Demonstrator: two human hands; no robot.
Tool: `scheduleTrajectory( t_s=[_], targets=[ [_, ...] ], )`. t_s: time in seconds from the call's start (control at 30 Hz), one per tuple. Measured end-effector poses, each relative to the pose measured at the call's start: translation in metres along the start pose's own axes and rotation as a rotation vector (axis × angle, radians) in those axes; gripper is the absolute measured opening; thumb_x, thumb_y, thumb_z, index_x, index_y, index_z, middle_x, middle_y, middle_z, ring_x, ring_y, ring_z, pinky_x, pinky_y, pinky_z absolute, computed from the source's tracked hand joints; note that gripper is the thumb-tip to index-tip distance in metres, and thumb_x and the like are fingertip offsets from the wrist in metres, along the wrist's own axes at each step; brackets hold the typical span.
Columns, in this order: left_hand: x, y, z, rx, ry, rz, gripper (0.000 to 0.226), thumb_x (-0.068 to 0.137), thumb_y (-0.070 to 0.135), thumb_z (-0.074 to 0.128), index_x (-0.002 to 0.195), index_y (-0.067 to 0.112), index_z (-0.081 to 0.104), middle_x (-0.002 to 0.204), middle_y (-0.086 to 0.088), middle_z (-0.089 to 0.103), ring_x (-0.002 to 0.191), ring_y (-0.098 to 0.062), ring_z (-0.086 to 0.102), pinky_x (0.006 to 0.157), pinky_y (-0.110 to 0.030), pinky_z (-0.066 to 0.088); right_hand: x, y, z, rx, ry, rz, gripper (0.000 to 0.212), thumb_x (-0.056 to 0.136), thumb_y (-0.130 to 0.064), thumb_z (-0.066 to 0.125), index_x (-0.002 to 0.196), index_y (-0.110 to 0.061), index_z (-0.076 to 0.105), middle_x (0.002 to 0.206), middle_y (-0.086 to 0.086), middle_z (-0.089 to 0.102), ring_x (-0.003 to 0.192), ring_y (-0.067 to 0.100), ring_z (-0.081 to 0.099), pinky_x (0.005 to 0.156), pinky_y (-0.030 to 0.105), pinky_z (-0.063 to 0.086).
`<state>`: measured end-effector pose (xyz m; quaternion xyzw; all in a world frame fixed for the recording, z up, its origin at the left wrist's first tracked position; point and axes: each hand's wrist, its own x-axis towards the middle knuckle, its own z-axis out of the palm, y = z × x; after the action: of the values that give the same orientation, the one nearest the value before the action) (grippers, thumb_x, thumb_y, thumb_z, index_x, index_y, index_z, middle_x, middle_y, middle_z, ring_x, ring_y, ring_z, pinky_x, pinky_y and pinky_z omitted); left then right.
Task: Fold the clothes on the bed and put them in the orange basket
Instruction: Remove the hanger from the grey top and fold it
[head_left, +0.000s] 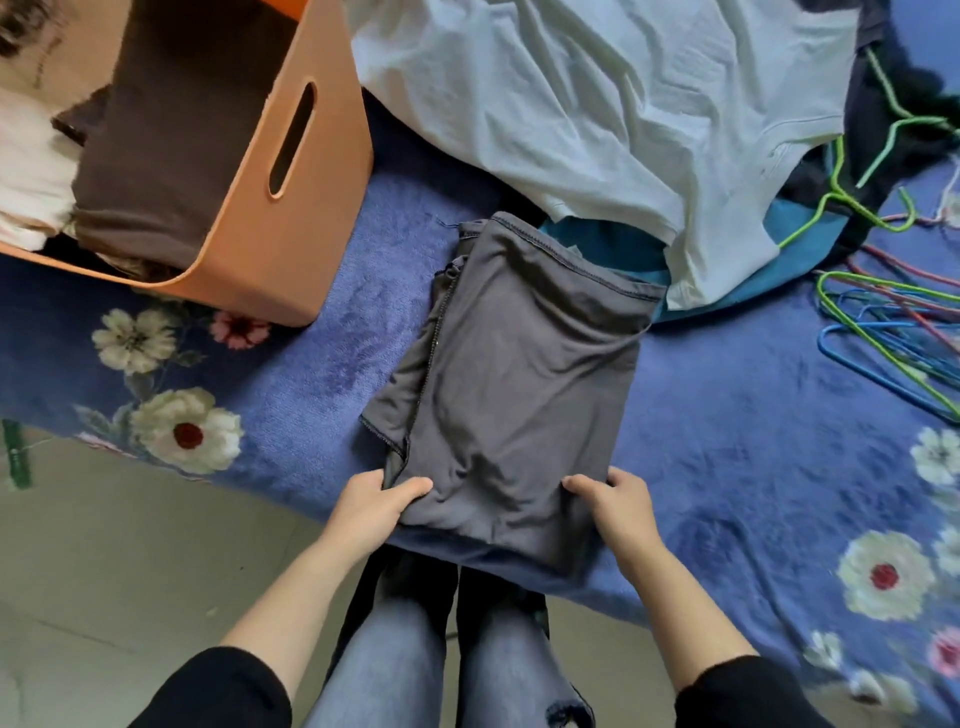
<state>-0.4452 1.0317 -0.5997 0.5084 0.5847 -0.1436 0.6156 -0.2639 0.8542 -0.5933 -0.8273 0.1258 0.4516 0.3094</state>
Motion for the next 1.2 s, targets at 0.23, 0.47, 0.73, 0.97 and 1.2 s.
scheduleTrajectory(
  t_s=[0.23,0.47,0.73,0.97,1.2],
  targets=[
    [-0.036,0.045,-0.031,-0.037,-0.468,-0.246,0.029,0.060,0.024,0.075,0.079,0.003,0.069,0.078,-0.016,0.060,0.067,-0.020,0.060,0.063,-0.032,0.054,-0.006,-0.017,-0.055,0.172,-0.427,0.206,0.025,0.084,-0.004,0.063,0.108,0.002,0.064,0.101,0.016,0.071,0.087,0.028,0.064,0.073,0.032,0.052],
    [-0.030,0.155,-0.029,-0.225,-0.537,-0.075,0.027,0.053,0.030,0.079,0.076,0.015,0.077,0.084,-0.014,0.072,0.073,-0.026,0.073,0.060,-0.027,0.058,0.001,-0.068,-0.078,0.669,-0.381,0.144,0.031,0.089,-0.007,0.052,0.113,-0.021,0.063,0.093,0.004,0.074,0.066,0.014,0.070,0.053,0.023,0.055],
    [0.040,0.199,0.008,-0.155,0.241,0.346,0.009,0.081,0.031,0.063,0.087,0.025,0.061,0.090,0.002,0.065,0.090,-0.016,0.060,0.079,-0.029,0.049,0.047,-0.092,-0.062,0.754,0.067,0.116,0.010,0.094,-0.014,0.047,0.092,-0.011,0.056,0.080,0.009,0.062,0.063,0.017,0.058,0.056,0.023,0.047],
    [0.051,0.133,0.016,0.006,0.193,0.255,0.066,0.063,0.060,0.070,0.119,0.030,0.053,0.123,0.004,0.061,0.113,-0.019,0.059,0.100,-0.044,0.047,0.050,-0.072,-0.047,0.411,0.068,0.016,0.022,0.088,-0.033,0.067,0.104,-0.018,0.063,0.093,-0.006,0.059,0.083,0.010,0.053,0.069,0.027,0.046],
    [0.049,0.139,0.024,-0.002,0.296,0.432,0.014,0.081,0.047,0.065,0.083,0.035,0.059,0.086,0.004,0.068,0.081,-0.019,0.063,0.085,-0.052,0.054,0.052,-0.082,-0.037,0.465,0.039,-0.064,0.016,0.094,-0.029,0.059,0.089,-0.015,0.055,0.086,0.001,0.057,0.087,0.016,0.054,0.081,0.035,0.049]
  ],
)
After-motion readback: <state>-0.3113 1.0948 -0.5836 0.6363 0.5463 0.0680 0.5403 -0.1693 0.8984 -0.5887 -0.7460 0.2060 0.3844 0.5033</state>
